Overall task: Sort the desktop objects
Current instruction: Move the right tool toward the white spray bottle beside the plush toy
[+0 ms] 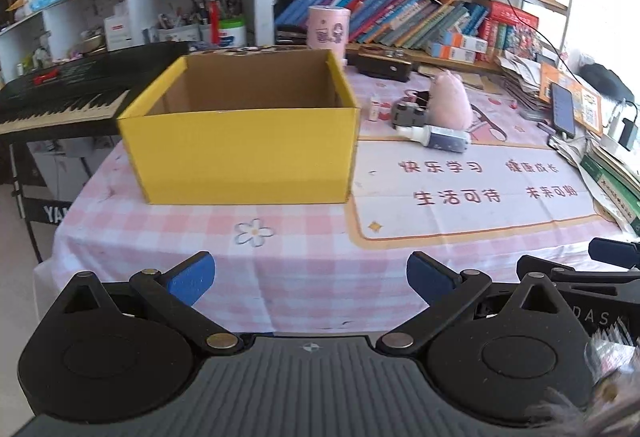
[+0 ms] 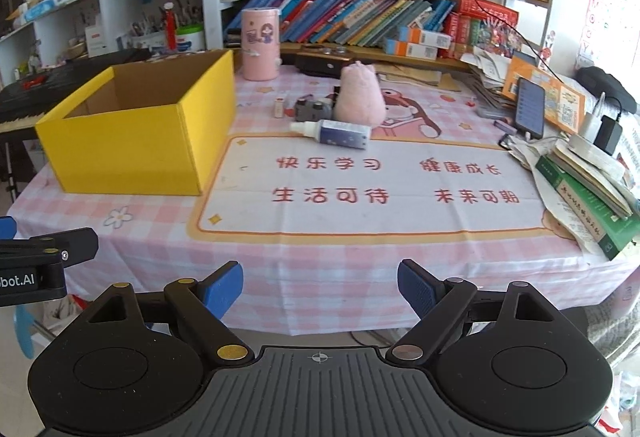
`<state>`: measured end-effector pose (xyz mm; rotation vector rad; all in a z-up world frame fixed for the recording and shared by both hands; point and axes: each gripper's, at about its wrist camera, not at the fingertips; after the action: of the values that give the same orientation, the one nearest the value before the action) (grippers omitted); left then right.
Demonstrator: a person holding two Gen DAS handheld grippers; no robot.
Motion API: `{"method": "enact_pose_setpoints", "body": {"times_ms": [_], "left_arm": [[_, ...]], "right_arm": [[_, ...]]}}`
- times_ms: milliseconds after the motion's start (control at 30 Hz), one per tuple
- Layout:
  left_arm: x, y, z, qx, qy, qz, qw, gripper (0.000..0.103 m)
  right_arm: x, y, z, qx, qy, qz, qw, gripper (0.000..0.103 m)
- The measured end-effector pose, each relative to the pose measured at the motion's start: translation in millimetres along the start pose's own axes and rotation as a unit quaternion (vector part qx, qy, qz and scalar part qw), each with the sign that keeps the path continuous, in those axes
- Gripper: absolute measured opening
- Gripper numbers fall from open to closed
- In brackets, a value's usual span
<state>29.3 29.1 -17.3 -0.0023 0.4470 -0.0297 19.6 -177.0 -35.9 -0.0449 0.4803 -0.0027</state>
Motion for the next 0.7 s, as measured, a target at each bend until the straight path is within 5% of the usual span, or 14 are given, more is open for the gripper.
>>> {"method": "enact_pose_setpoints", "body": {"times_ms": [700], "left_arm": [[75.4,-89.8,24.5,0.023,0.022,-0.037,0.9988,0.103]], "right_arm": [[60.9,-81.2,16.3,0.012,0.033,-0.020,0.999,0.087]]}}
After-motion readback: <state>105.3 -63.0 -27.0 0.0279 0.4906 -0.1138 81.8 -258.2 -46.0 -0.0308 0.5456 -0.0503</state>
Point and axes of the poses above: each gripper's, at about its wrist camera, not at the fingertips, and x roughly the way its jaws point, y to its left, z to its top, and after that the axes turned 15 degrees about -y, right-handed
